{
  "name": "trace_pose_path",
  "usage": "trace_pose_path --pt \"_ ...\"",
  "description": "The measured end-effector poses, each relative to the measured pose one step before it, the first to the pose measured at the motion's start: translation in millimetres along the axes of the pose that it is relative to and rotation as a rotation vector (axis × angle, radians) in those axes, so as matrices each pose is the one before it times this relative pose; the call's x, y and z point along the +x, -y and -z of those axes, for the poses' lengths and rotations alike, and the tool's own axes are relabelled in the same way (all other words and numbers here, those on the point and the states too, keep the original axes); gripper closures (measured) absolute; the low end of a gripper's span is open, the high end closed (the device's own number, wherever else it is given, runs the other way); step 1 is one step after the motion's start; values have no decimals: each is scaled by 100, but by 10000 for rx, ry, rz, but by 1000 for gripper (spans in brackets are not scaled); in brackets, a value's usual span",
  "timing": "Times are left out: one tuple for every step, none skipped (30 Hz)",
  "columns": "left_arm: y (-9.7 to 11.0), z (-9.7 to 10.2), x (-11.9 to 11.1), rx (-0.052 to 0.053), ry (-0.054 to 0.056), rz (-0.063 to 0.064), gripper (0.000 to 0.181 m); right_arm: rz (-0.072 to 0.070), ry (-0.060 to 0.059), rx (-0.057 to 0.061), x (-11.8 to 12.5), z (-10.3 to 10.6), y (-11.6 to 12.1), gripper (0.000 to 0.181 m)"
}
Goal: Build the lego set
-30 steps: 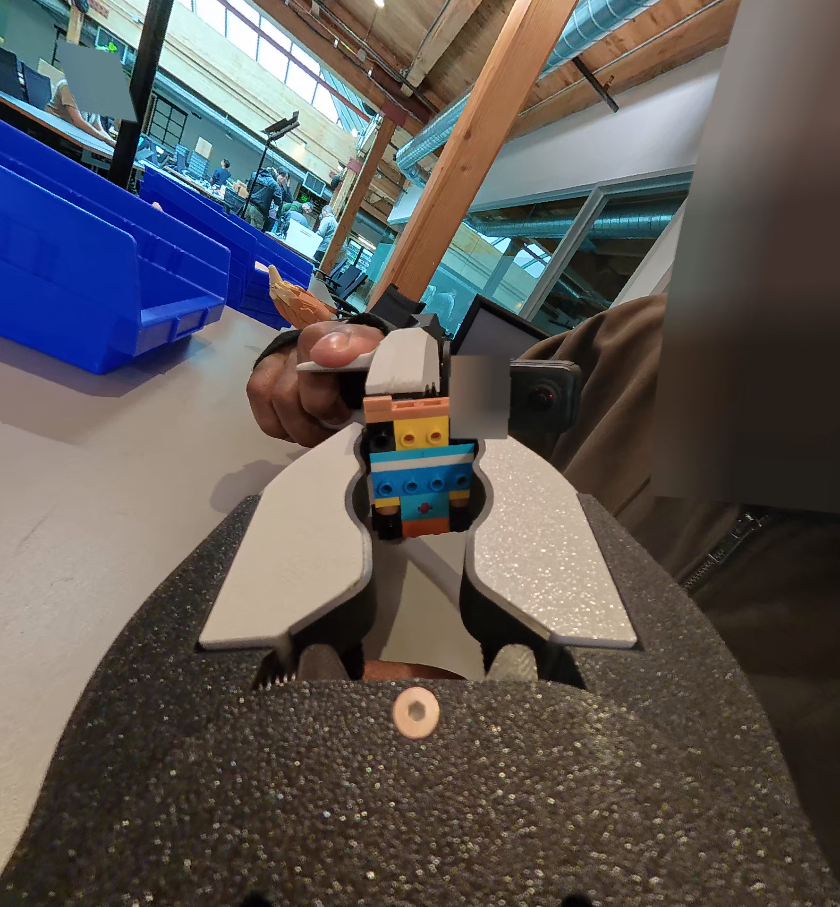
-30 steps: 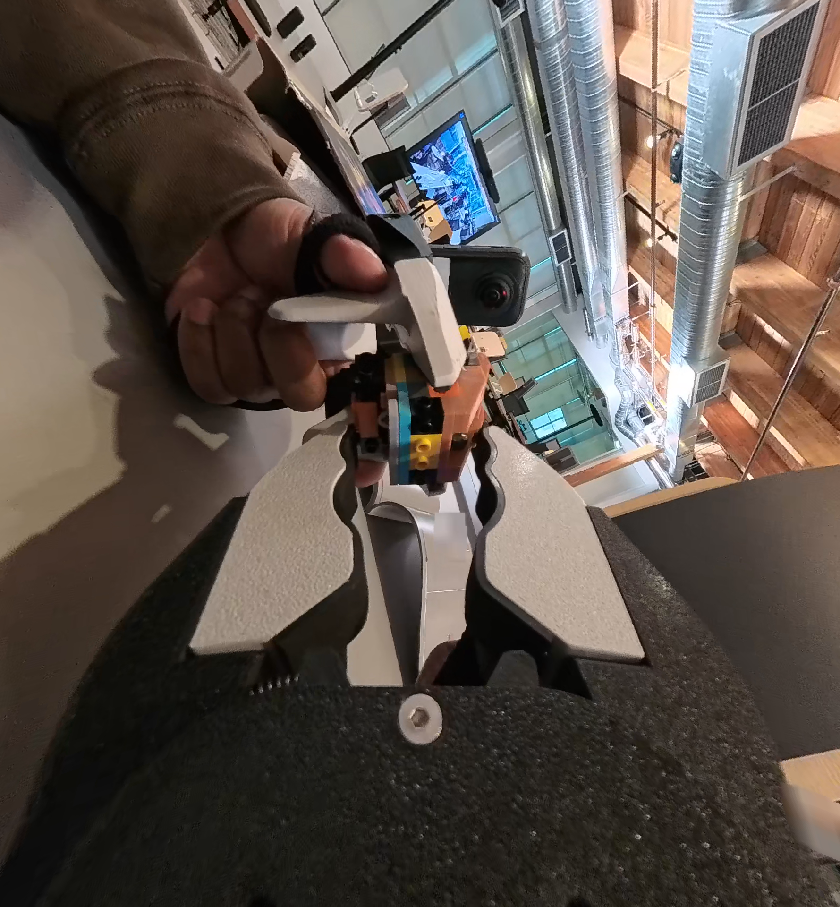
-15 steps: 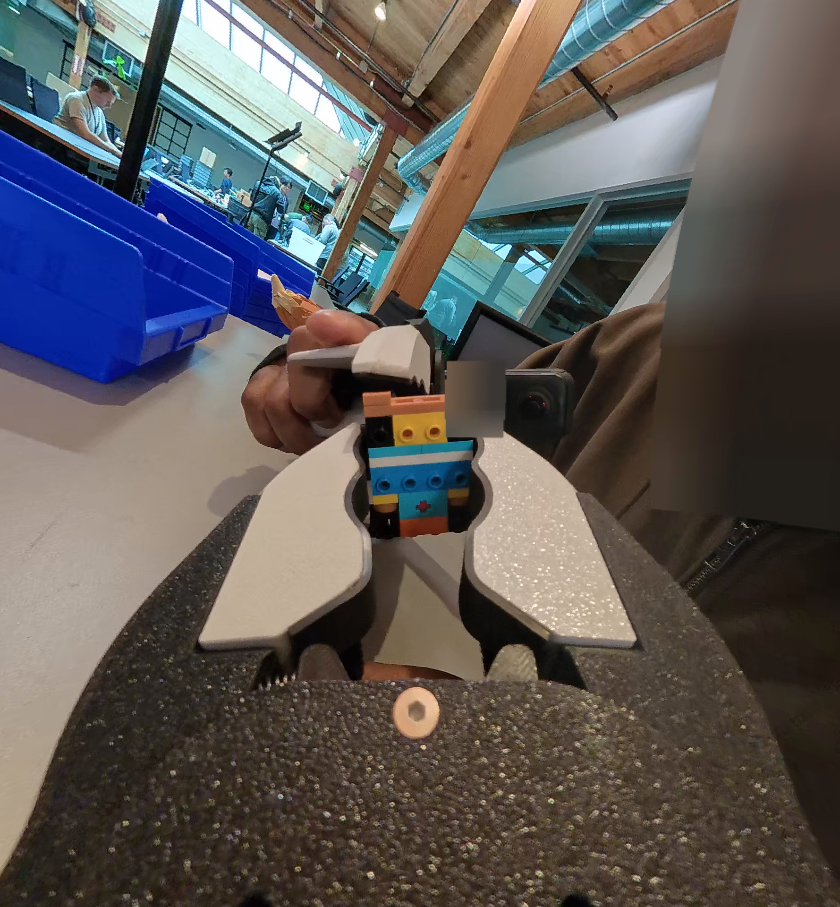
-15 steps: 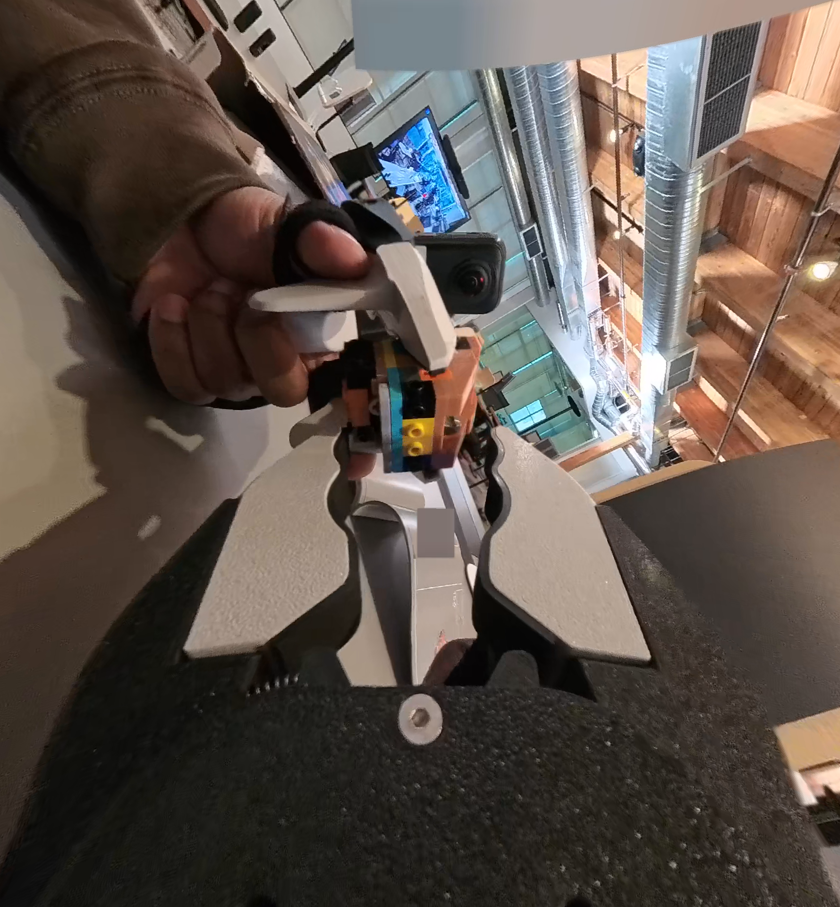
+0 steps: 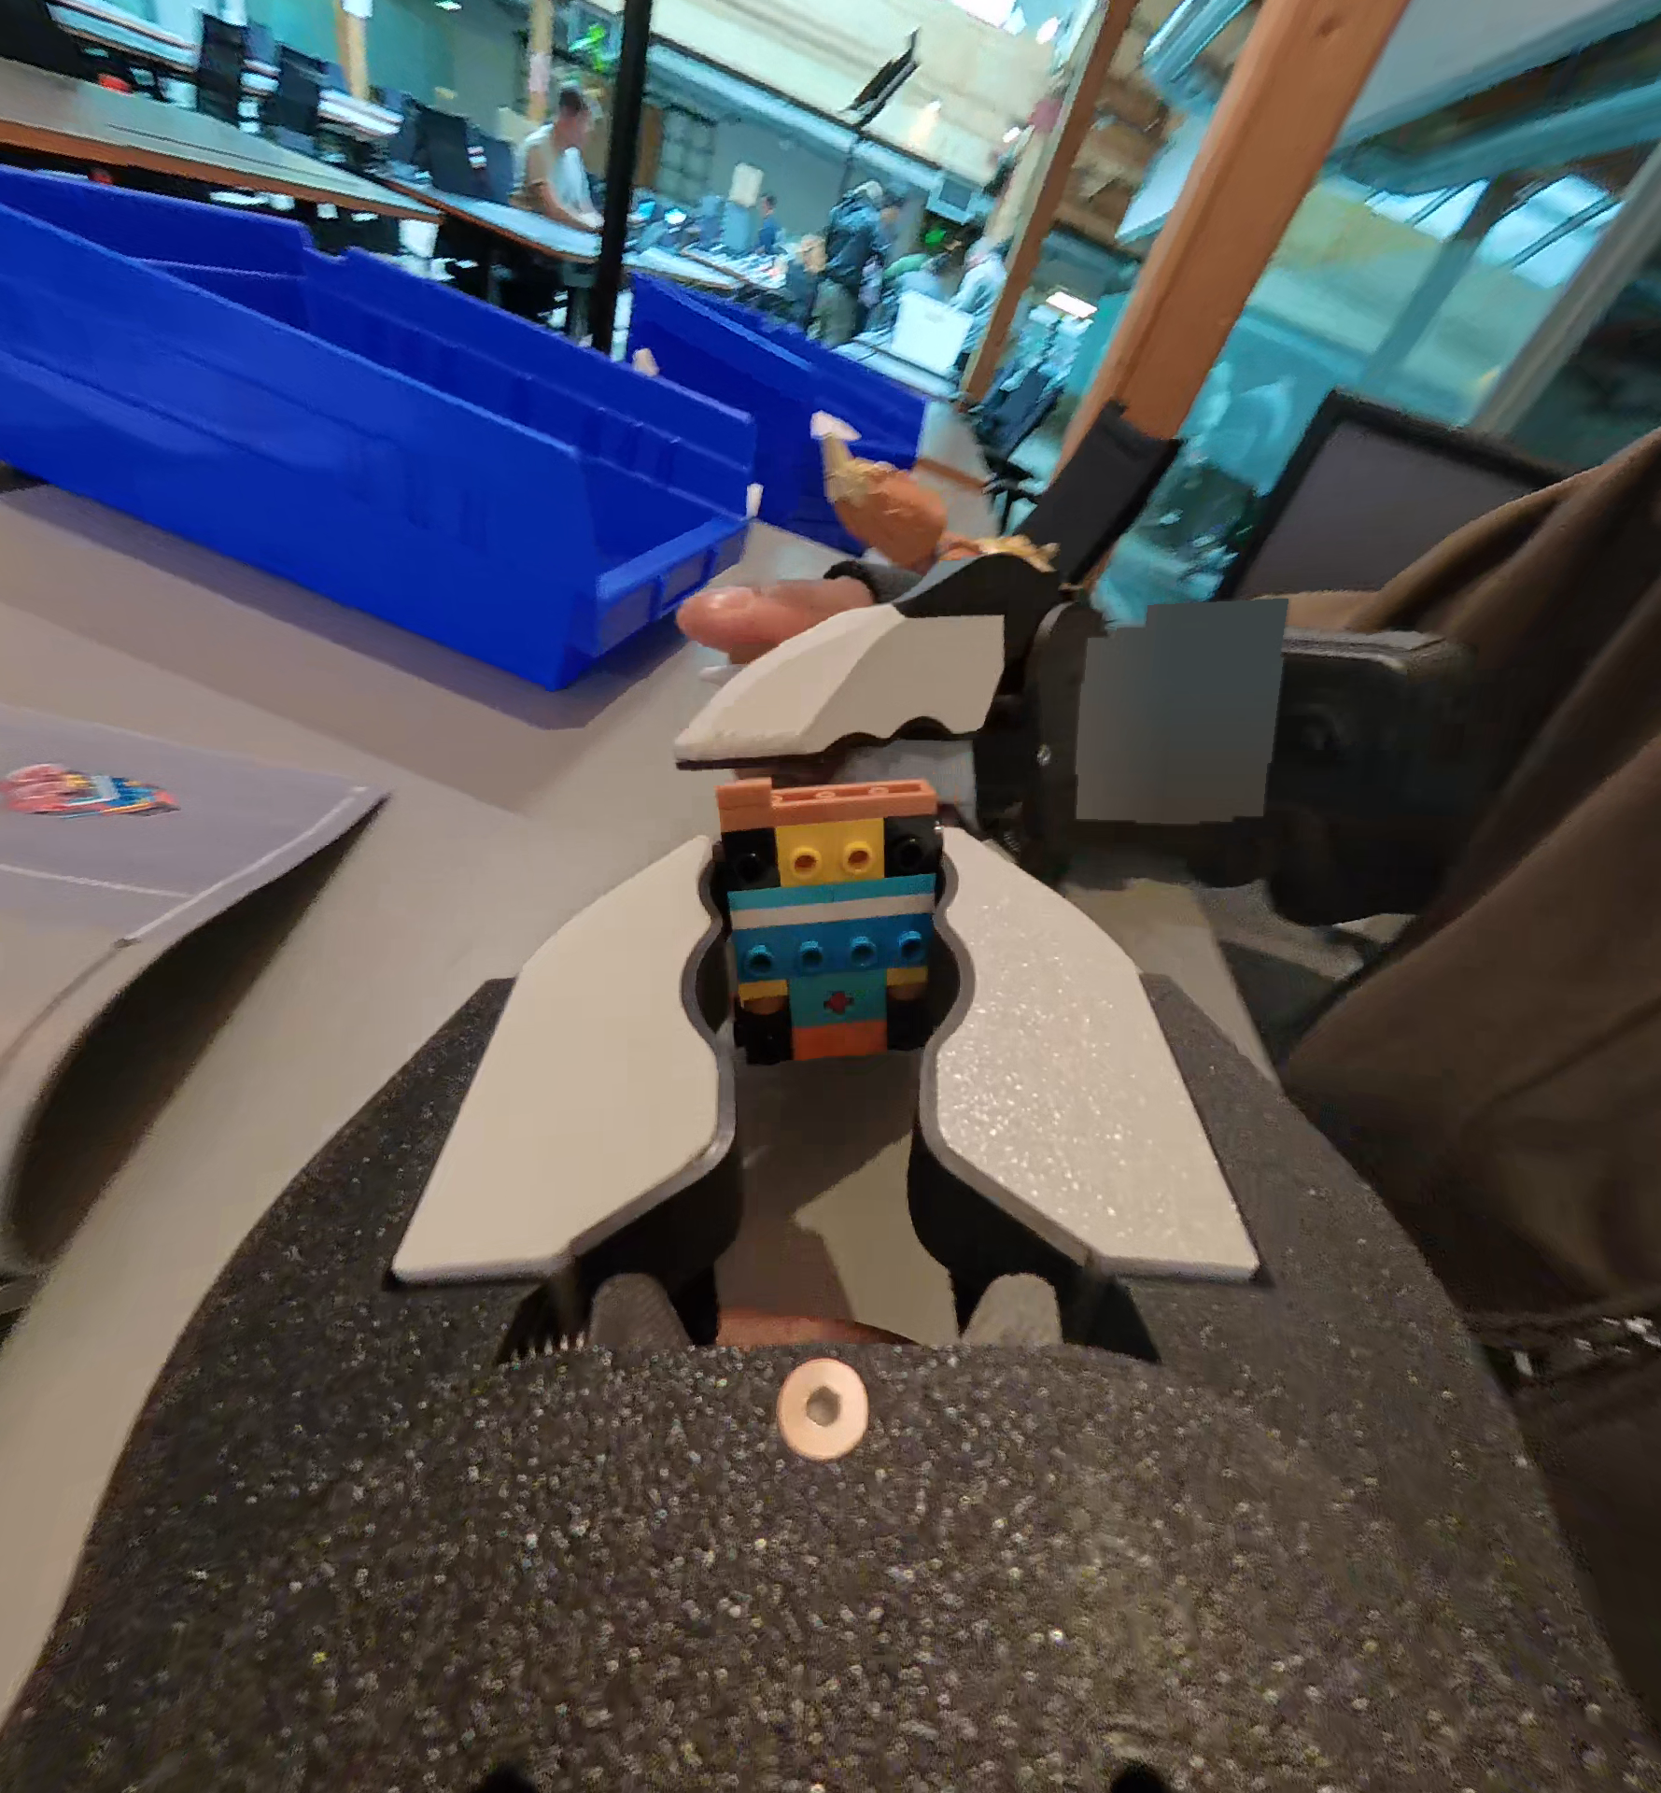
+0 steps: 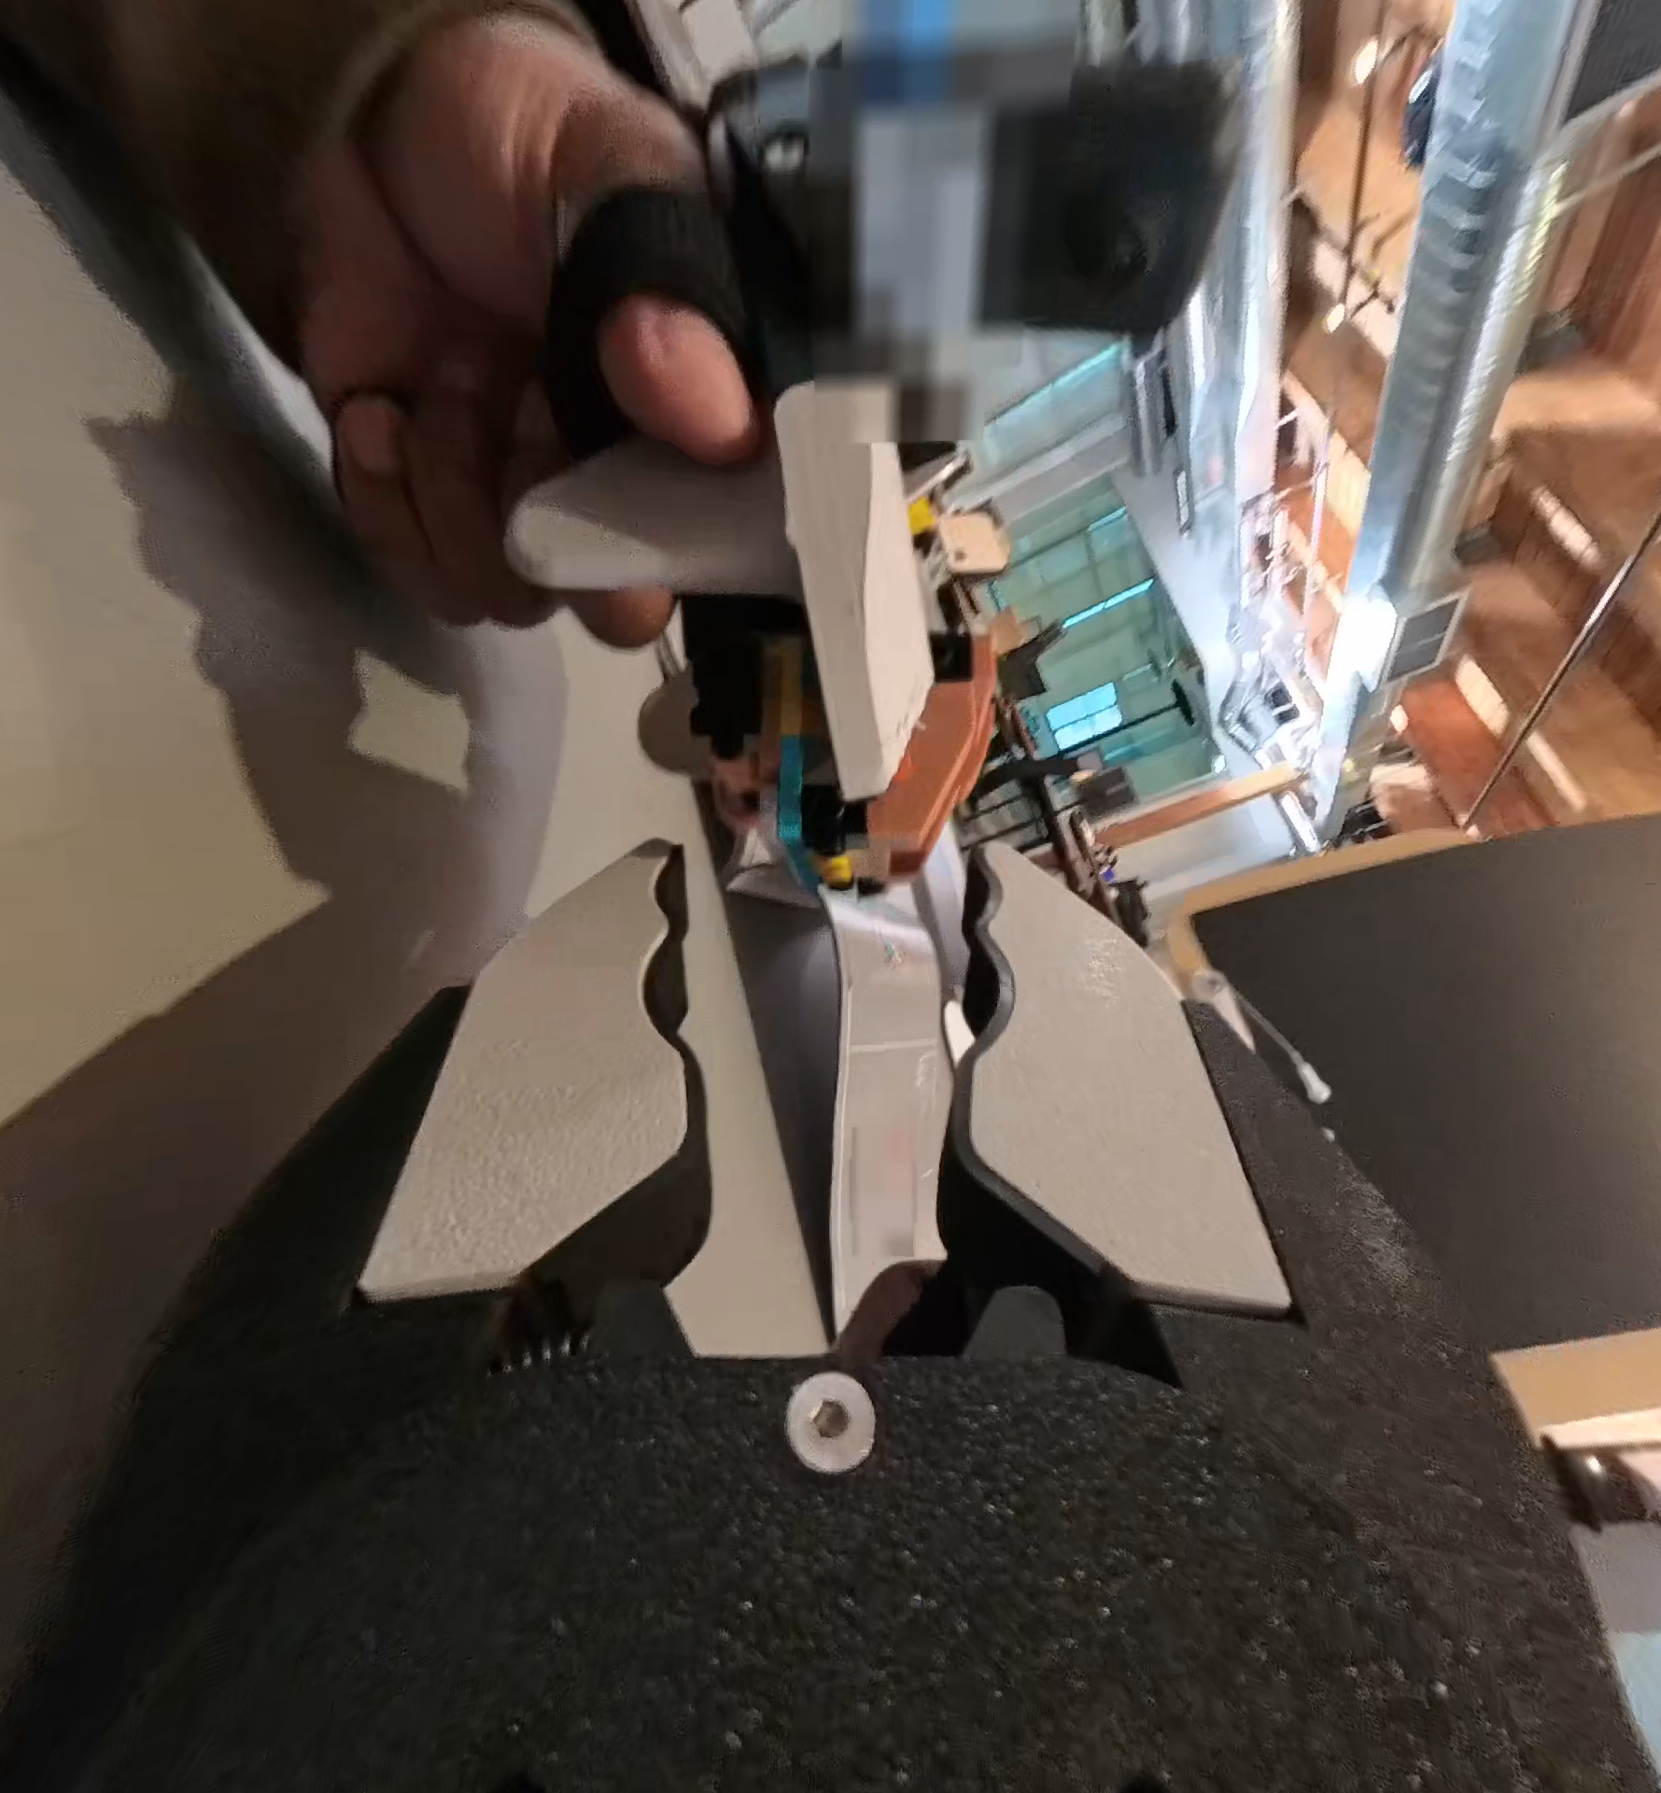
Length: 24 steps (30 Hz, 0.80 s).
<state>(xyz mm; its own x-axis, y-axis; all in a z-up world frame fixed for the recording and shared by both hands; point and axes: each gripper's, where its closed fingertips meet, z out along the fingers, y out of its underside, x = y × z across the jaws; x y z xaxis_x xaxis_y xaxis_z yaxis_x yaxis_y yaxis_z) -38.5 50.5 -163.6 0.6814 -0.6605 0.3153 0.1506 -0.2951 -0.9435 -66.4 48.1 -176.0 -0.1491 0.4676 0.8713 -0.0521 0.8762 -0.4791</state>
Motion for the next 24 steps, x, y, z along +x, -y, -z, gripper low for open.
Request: trace_pose_path --pt "-115 112 -490 -169 410 -165 144 -52 151 -219 -183 -22 -519 124" --pt "-197 82 -486 -210 397 -179 144 -41 89 -125 -106 13 -378 123" --pt "-249 59 -467 -228 390 -218 144 -30 51 -68 -41 29 -248 122" --pt "-300 27 -354 -241 301 -205 144 -22 44 -31 -32 31 -155 122" --pt "-278 -15 -296 -204 256 -172 144 -15 53 -14 -33 19 -83 122" --pt "-294 -46 -233 -191 195 -141 144 -12 57 -12 -49 5 -54 122" --pt "-292 -70 -142 -175 124 -102 144 -15 70 17 -76 4 -8 121" --pt "-257 -98 -22 -148 39 -53 144 -28 60 54 -84 27 62 121" --pt "-233 -111 80 -132 -28 -34 144 -56 91 108 -139 41 167 121" --pt "-185 -109 102 -106 -35 -35 144 -60 120 151 -196 38 243 120" --pt "-169 -98 147 -94 -60 -55 144 -32 99 128 -184 14 223 120" --pt "-150 -83 180 -81 -83 -73 144 -6 97 88 -186 -5 165 119" --pt "-91 -83 178 -49 -91 -60 144 14 73 61 -152 -31 126 118" --pt "-84 -76 201 -43 -111 -41 144 26 22 35 -94 -18 82 118" --pt "-57 -77 208 -30 -124 -44 144 13 23 27 -81 -26 58 118" --pt "-20 -66 243 -7 -141 -54 144 -6 33 64 -91 -7 102 117" --pt "-6 -61 245 0 -132 -63 144 -1 22 99 -93 3 168 117" --pt "10 -64 193 7 -88 -75 144 27 27 84 -122 -10 166 117" --pt "22 -68 170 6 -72 -72 144 56 43 37 -161 -42 116 118" --pt "-16 -56 130 0 -60 -67 144 89 93 23 -268 -59 78 119" --pt "-115 -35 -56 -47 39 -49 144 153 52 -33 -222 -54 -29 117" --pt "-227 -47 -188 -108 97 -17 144 204 29 -133 -79 12 -198 118" --pt "-254 -37 -343 -133 183 40 144 143 137 -153 -104 79 -278 119" --pt "-298 -27 -378 -166 198 45 144 27 125 -155 38 169 -329 120"
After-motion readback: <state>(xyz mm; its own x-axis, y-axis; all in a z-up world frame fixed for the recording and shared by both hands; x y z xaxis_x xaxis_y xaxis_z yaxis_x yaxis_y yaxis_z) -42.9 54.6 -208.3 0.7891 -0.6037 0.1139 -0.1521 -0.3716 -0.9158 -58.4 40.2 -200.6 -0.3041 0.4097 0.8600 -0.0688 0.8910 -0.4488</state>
